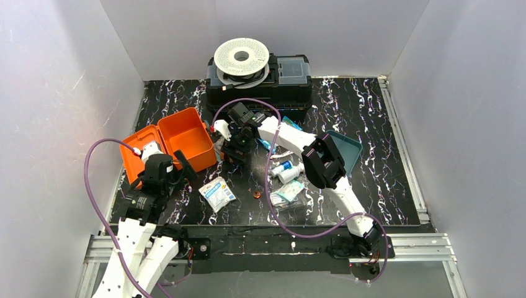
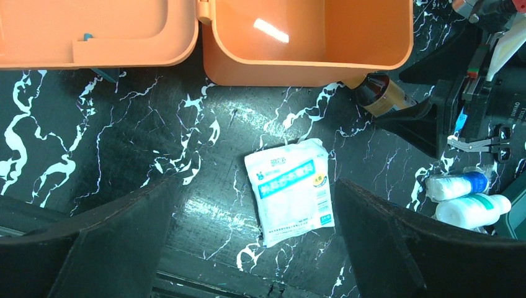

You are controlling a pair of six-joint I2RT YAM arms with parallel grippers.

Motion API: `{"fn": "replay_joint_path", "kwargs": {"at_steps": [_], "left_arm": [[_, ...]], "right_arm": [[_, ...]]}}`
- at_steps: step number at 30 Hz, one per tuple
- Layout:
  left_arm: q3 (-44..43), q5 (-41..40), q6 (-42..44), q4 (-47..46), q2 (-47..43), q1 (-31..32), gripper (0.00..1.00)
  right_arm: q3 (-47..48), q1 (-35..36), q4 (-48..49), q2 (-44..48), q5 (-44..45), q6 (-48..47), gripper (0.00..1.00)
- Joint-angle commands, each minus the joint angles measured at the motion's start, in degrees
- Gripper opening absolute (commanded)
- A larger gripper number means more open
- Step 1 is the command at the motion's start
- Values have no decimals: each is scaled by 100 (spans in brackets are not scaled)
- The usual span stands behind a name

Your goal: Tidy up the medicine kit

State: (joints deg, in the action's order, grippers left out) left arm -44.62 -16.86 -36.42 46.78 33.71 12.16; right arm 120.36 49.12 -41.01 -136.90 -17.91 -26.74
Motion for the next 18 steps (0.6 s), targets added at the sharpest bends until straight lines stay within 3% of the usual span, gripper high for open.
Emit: {"fn": "replay_joint_path", "kwargs": {"at_steps": [1,8,12,18], "left_arm": [[-147,-11,24,19,40,13,100],[-152,-10,39,28,79,13,99],[-186,48,119,40,145,10,99],[-410,-35,82,181,382,10,100]], "right_arm": [[260,-12,-5,-111,-25,73,72],[228,-17,6,13,-28,45,40],[102,-6,-65,250,-74,61,31],[-617,0,252,987,-150,332,27]]}}
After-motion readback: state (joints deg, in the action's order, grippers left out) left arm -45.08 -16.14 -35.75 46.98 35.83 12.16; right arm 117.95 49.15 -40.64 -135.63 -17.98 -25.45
